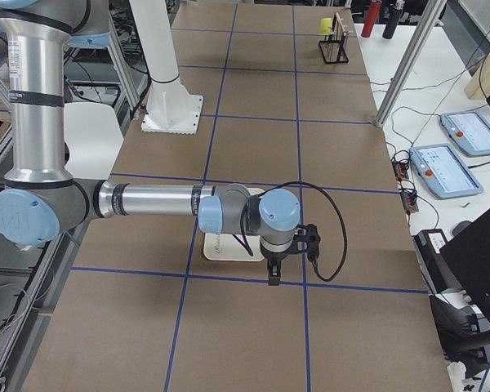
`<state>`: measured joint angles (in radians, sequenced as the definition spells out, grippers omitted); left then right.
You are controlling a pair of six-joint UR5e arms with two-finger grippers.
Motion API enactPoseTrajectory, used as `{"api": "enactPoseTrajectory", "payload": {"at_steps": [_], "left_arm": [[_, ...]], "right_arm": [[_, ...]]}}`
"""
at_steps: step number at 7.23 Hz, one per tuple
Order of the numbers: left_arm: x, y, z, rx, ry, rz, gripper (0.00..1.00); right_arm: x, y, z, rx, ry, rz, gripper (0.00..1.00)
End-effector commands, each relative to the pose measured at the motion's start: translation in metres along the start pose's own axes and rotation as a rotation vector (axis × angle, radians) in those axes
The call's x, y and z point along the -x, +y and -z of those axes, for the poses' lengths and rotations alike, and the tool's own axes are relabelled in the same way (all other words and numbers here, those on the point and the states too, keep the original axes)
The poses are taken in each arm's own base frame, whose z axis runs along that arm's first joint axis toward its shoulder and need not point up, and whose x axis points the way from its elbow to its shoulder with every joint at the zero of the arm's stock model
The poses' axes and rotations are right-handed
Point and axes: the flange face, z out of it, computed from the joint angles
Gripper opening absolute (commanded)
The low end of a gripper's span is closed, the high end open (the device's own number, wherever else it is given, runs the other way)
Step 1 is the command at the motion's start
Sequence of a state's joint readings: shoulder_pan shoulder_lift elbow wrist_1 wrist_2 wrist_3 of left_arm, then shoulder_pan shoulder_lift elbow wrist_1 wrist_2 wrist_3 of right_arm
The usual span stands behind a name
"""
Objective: Left arm grabs green cup and hands to right arm on tray
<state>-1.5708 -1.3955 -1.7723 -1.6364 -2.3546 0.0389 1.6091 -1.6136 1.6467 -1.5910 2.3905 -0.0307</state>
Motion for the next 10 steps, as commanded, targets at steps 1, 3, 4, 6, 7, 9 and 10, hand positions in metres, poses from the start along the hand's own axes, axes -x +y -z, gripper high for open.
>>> {"api": "enactPoseTrajectory", "payload": {"at_steps": [1,3,4,6,7,9,10], "left_arm": [[-0.002,-0.004,0.002,-0.004,-0.002,-0.002,1.00],[-0.003,-0.006,0.003,-0.007,-0.002,-0.007,1.00],[-0.003,-0.006,0.003,-0.008,-0.002,-0.006,1.00],[-0.003,-0.007,0.004,-0.012,-0.008,-0.010,1.00],[-0.003,-0.008,0.005,-0.013,-0.010,-0.011,1.00],[-0.003,-0.012,0.004,-0.013,-0.013,-0.015,1.00],[0.001,-0.018,0.000,-0.008,-0.011,-0.010,1.00]], "right_arm": [[-0.002,-0.008,-0.002,0.000,-0.007,-0.002,1.00],[-0.003,-0.008,-0.002,-0.001,0.001,0.001,1.00],[-0.001,-0.010,0.000,-0.013,0.006,0.014,1.00],[0.001,-0.012,0.001,-0.024,0.006,0.027,1.00],[0.003,-0.013,-0.001,-0.020,0.006,0.031,1.00],[0.005,-0.013,-0.010,-0.004,0.005,0.035,1.00],[0.004,-0.013,-0.013,-0.008,0.005,0.040,1.00]]}}
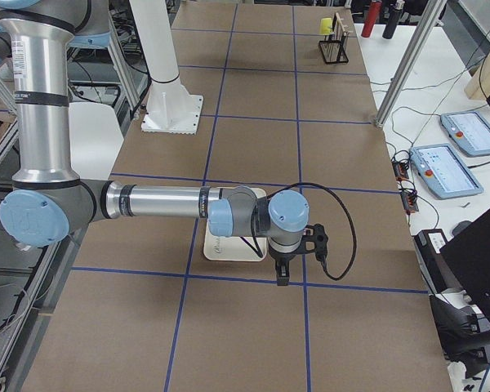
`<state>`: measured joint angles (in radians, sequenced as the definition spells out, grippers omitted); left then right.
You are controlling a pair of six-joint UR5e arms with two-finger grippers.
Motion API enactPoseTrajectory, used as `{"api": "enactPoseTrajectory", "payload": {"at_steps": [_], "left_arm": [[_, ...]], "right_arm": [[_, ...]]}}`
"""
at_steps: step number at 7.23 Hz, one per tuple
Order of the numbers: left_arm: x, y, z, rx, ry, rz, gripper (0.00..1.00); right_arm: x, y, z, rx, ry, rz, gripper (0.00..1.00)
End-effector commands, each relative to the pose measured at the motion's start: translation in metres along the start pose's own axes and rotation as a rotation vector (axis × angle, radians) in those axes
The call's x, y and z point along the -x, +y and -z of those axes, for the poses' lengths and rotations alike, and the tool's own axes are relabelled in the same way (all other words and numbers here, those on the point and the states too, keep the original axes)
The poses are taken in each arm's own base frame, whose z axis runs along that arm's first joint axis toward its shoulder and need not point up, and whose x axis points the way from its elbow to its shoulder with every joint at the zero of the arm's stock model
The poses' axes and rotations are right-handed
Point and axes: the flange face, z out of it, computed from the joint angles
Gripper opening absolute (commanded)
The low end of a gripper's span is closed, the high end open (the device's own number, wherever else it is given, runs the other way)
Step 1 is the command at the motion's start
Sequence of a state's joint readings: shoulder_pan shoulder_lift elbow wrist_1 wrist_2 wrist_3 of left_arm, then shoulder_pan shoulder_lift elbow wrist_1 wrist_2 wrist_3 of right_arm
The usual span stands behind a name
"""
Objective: Left arm grabs green cup and hands to right arm on tray
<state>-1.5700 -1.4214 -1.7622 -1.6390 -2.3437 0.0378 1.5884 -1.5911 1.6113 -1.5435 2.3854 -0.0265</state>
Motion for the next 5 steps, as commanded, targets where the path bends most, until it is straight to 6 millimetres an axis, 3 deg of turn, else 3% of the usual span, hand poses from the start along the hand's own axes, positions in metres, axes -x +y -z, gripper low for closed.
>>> {"api": "enactPoseTrajectory", "payload": {"at_steps": [1,2,5], "left_arm": [[0.004,-0.018,-0.004,0.000,0.000,-0.001,1.00],[0.006,-0.027,-0.006,-0.001,0.000,-0.004,1.00],[0.002,-0.031,0.000,-0.015,0.000,-0.014,1.00]], "right_arm": [[-0.002,0.001,-0.005,0.003,0.000,0.004,1.00],[-0.003,0.003,-0.006,0.005,-0.002,0.002,1.00],[-0.003,0.003,-0.007,0.006,-0.002,-0.002,1.00]]}}
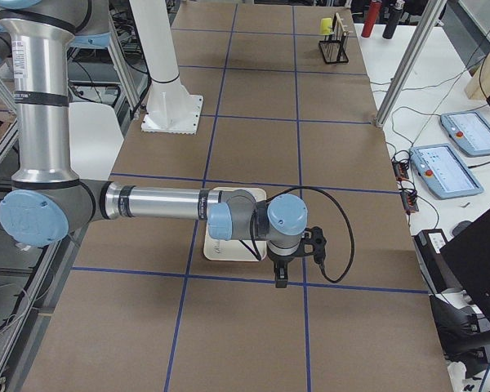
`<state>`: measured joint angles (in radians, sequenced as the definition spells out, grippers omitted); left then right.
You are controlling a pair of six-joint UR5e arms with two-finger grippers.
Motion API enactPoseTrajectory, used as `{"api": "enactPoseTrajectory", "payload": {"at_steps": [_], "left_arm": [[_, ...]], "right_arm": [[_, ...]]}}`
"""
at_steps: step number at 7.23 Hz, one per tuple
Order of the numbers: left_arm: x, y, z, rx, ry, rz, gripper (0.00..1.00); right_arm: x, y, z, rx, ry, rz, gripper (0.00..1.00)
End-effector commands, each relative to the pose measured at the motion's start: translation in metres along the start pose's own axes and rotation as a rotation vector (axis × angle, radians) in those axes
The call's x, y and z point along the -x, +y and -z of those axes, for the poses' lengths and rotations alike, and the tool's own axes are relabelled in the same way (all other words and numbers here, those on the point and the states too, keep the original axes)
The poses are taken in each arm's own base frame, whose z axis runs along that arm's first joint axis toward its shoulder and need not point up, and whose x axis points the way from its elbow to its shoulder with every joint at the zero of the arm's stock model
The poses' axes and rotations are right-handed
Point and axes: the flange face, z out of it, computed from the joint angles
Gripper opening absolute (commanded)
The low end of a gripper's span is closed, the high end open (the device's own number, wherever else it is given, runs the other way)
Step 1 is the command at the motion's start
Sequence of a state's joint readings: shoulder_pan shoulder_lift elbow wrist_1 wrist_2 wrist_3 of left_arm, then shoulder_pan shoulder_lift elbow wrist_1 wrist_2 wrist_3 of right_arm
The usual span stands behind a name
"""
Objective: Left arm grabs green cup and hands to right arm on tray
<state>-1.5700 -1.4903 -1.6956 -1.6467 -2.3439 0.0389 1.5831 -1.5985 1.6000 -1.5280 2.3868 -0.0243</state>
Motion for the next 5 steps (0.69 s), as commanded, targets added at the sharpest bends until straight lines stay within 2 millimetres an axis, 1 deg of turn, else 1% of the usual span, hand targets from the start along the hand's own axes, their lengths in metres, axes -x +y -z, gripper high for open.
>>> {"api": "enactPoseTrajectory", "payload": {"at_steps": [1,2,3,5], "left_arm": [[-0.007,-0.004,0.012,-0.025,-0.002,-0.014,1.00],[-0.015,-0.006,0.021,-0.044,-0.004,-0.030,1.00],[-0.009,-0.006,0.029,-0.059,-0.026,-0.022,1.00],[-0.010,-0.008,0.033,-0.069,-0.033,-0.025,1.00]], "right_arm": [[0.001,0.000,0.001,-0.002,-0.002,0.001,1.00],[0.003,-0.002,0.002,-0.007,-0.001,0.005,1.00],[0.003,-0.003,0.003,-0.019,-0.001,0.013,1.00],[0.006,-0.006,0.006,-0.037,0.002,0.035,1.00]]}}
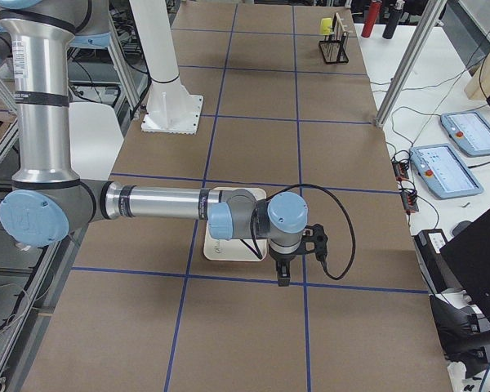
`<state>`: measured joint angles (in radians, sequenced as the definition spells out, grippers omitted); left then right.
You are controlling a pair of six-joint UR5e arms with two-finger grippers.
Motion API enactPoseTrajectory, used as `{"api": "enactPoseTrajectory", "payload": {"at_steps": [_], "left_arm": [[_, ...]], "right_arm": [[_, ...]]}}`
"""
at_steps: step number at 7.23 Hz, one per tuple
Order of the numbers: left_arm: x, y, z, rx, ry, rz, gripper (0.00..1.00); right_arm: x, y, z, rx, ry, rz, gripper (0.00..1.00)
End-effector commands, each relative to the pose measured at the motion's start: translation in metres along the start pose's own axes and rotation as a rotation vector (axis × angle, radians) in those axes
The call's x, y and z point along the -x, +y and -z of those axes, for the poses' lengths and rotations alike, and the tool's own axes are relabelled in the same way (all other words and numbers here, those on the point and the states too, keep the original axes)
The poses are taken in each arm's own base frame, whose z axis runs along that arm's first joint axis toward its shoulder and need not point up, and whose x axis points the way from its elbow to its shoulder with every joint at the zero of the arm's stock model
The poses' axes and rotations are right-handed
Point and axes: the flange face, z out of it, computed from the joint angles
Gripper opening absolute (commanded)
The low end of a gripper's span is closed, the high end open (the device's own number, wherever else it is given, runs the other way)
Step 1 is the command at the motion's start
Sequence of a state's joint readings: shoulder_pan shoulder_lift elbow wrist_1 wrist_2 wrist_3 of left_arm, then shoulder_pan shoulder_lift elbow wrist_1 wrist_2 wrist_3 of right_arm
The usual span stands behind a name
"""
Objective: Left arm grabs green cup and hands to right arm on tray
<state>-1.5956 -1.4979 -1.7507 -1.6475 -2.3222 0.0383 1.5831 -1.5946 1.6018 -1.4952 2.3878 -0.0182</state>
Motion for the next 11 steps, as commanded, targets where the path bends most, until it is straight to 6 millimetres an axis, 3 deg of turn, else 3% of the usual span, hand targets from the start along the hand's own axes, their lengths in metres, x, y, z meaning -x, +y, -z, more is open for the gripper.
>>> {"api": "enactPoseTrajectory", "payload": {"at_steps": [1,5,11], "left_arm": [[0.001,0.000,0.003,-0.005,-0.005,0.001,1.00],[0.001,0.000,0.003,-0.005,-0.004,0.002,1.00],[0.000,-0.001,0.003,-0.006,-0.004,0.001,1.00]], "right_arm": [[0.002,-0.002,0.002,-0.010,0.003,0.013,1.00],[0.019,-0.006,0.019,-0.037,0.002,0.030,1.00],[0.014,0.000,0.015,0.002,0.003,-0.012,1.00]]}}
